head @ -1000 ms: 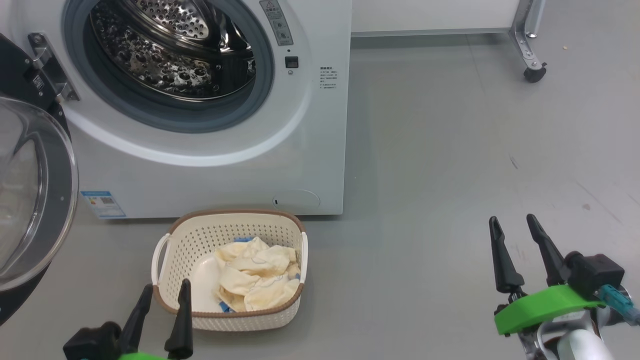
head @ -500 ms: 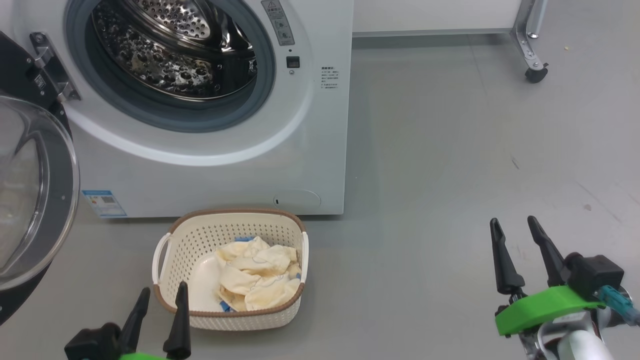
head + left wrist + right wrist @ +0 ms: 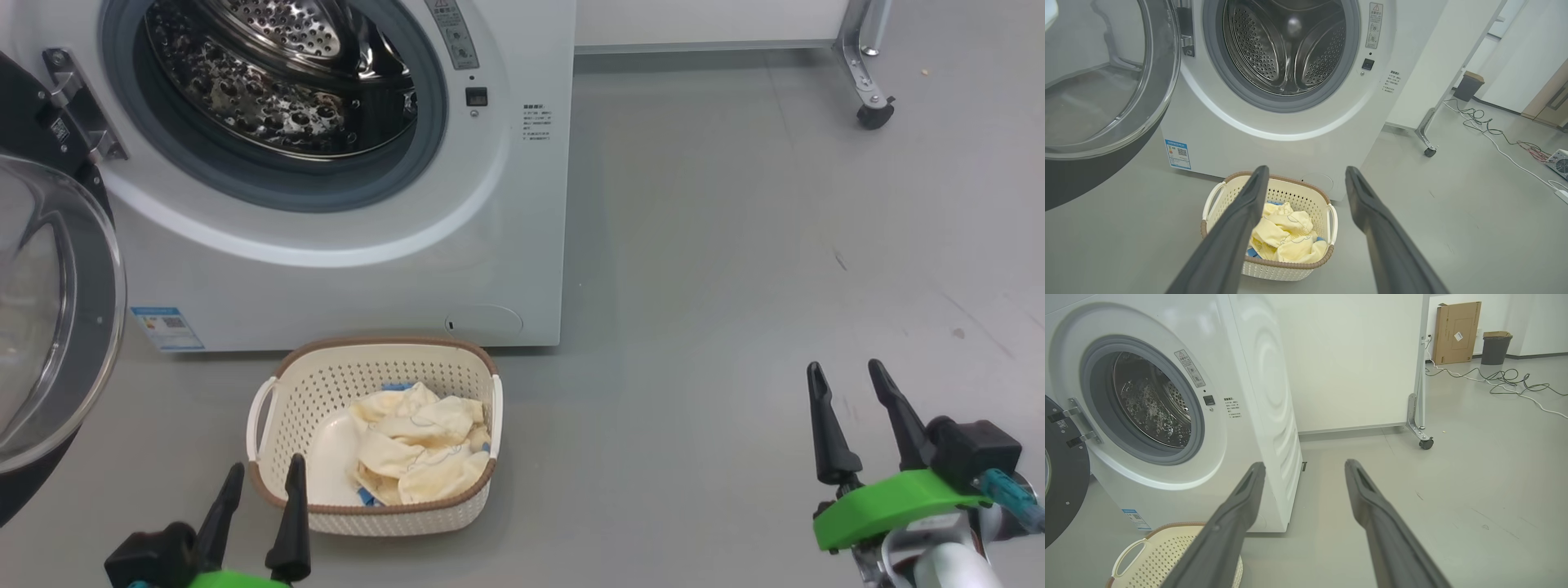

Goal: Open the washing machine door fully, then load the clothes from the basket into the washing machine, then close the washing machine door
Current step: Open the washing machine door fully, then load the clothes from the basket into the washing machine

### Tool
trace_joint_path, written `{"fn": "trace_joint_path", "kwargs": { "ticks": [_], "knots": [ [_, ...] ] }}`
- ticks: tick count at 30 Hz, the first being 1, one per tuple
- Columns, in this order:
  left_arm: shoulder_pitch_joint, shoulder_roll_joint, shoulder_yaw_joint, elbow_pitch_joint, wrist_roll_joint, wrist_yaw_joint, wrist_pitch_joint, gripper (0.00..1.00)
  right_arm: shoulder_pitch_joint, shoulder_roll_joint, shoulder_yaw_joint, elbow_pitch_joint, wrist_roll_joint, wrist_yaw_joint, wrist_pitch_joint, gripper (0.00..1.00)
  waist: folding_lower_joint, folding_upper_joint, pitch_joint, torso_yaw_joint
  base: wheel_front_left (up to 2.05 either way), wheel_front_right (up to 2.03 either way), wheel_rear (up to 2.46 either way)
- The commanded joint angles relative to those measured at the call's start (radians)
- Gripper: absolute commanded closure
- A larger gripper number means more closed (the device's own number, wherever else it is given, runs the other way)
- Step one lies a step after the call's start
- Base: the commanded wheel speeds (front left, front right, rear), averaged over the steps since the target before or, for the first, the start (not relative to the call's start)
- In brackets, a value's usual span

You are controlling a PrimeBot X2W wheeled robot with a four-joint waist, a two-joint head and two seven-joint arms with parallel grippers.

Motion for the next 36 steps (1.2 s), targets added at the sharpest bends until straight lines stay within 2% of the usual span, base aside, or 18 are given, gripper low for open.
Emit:
{"fn": "trace_joint_path", "kwargs": {
  "ticks": [1, 9, 13, 16, 22, 30, 36],
  "knots": [
    [-0.051, 0.012, 0.033, -0.026, -0.004, -0.003, -0.009, 0.0, -0.041, -0.001, 0.023, -0.028, -0.008, -0.003, -0.009, 0.0, 0.0, 0.0, 0.002, -0.001, 0.0, 0.0, 0.0],
    [-0.059, 0.013, 0.033, -0.017, -0.015, -0.003, -0.012, 0.0, -0.048, -0.001, 0.021, -0.025, -0.006, -0.003, -0.01, 0.0, 0.0, 0.0, 0.011, -0.005, 0.0, 0.0, 0.0],
    [-0.06, 0.006, 0.035, -0.02, -0.047, -0.024, -0.012, 0.0, -0.05, -0.001, 0.018, -0.025, -0.005, -0.003, -0.01, 0.0, 0.0, 0.0, 0.012, -0.004, 0.1, -0.1, 0.0],
    [-0.061, 0.009, 0.04, -0.023, -0.057, -0.025, -0.011, 0.0, -0.05, 0.0, 0.02, -0.025, -0.001, -0.003, -0.01, 0.0, 0.0, 0.0, 0.011, -0.002, 0.68, -0.68, 0.0],
    [-0.063, 0.015, 0.043, -0.025, -0.061, -0.021, -0.013, 0.0, -0.049, 0.0, 0.02, -0.025, 0.003, -0.003, -0.01, 0.0, 0.0, 0.0, 0.009, 0.002, 1.3, -1.3, 0.0],
    [-0.069, 0.032, 0.037, -0.015, -0.012, 0.012, -0.035, 0.0, -0.049, 0.0, 0.02, -0.021, 0.004, -0.003, -0.01, 0.0, 0.0, 0.0, 0.006, 0.004, 1.89, -1.89, 0.0],
    [-0.074, 0.034, 0.027, -0.009, -0.007, 0.011, -0.038, 0.0, -0.051, 0.0, 0.022, -0.02, 0.006, -0.003, -0.01, 0.0, 0.0, 0.0, 0.007, 0.006, 1.24, -1.24, 0.0]
  ]
}}
